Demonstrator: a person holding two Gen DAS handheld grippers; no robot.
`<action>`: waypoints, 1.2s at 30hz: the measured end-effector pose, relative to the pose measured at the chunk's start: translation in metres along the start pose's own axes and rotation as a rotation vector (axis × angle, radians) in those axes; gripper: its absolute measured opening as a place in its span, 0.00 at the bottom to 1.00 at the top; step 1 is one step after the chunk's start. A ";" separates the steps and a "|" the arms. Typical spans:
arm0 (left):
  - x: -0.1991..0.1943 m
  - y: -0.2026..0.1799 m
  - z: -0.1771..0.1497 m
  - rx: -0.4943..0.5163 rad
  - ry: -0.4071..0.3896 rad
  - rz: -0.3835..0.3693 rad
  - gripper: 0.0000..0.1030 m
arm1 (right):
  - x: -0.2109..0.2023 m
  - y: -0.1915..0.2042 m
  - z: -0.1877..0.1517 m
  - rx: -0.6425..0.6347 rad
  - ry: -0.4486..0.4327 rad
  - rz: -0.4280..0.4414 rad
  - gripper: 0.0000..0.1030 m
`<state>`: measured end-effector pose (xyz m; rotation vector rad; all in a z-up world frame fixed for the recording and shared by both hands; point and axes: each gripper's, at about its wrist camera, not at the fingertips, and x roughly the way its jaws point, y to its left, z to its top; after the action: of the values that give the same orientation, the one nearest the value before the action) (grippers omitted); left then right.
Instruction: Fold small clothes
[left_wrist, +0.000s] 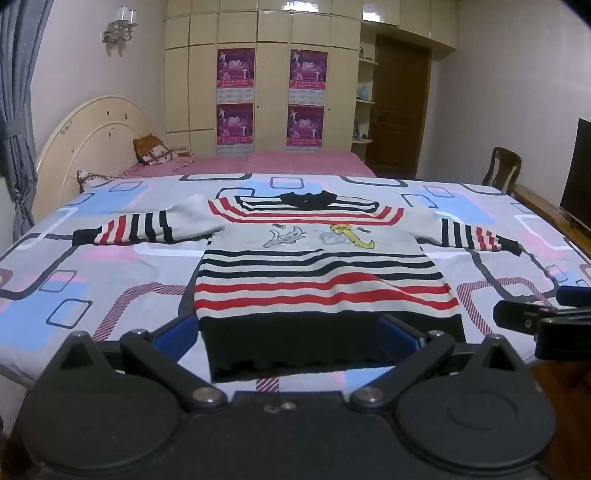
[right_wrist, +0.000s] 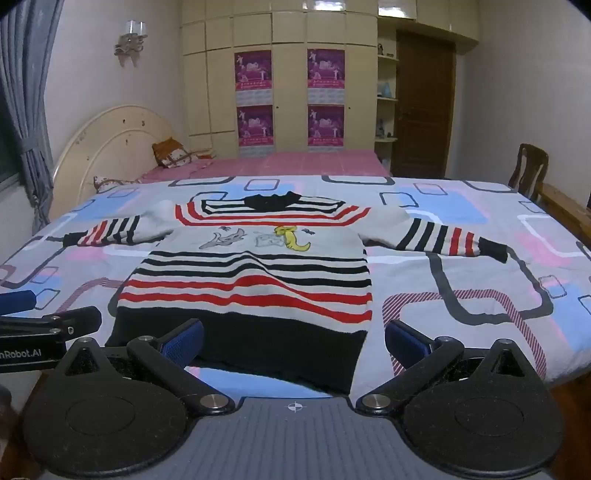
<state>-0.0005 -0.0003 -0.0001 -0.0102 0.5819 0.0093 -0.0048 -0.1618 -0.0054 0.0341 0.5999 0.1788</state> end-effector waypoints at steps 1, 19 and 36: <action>0.000 0.000 0.000 0.001 -0.001 0.002 1.00 | 0.000 0.000 0.000 0.001 0.002 0.002 1.00; 0.002 0.001 -0.001 -0.012 0.017 -0.006 1.00 | 0.006 0.003 -0.003 -0.006 0.013 0.008 1.00; 0.002 0.001 -0.001 -0.011 0.016 -0.005 1.00 | 0.006 0.005 -0.006 -0.007 0.013 0.011 1.00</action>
<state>0.0005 0.0008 -0.0026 -0.0229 0.5976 0.0073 -0.0042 -0.1562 -0.0127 0.0298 0.6118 0.1916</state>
